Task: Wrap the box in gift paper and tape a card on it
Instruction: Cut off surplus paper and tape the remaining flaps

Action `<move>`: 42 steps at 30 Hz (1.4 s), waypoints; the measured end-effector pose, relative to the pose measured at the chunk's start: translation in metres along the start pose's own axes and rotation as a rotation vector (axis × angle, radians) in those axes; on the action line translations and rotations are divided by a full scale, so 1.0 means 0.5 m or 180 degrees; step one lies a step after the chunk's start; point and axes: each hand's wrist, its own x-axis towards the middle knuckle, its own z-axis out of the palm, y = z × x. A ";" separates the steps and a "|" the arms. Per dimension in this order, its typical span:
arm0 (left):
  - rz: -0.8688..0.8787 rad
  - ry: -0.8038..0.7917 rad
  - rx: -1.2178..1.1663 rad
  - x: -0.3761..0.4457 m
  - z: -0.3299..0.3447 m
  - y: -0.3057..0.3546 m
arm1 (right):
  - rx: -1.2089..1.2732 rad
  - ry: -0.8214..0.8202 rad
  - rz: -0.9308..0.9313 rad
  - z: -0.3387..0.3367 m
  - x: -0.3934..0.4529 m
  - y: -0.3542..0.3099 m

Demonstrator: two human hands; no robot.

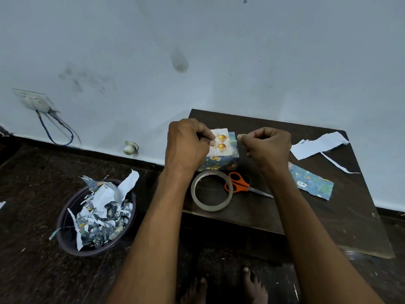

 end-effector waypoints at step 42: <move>-0.0399 -0.0340 0.0388 0.007 -0.005 0.008 | -0.1109 0.0173 -0.0415 0.029 -0.035 0.009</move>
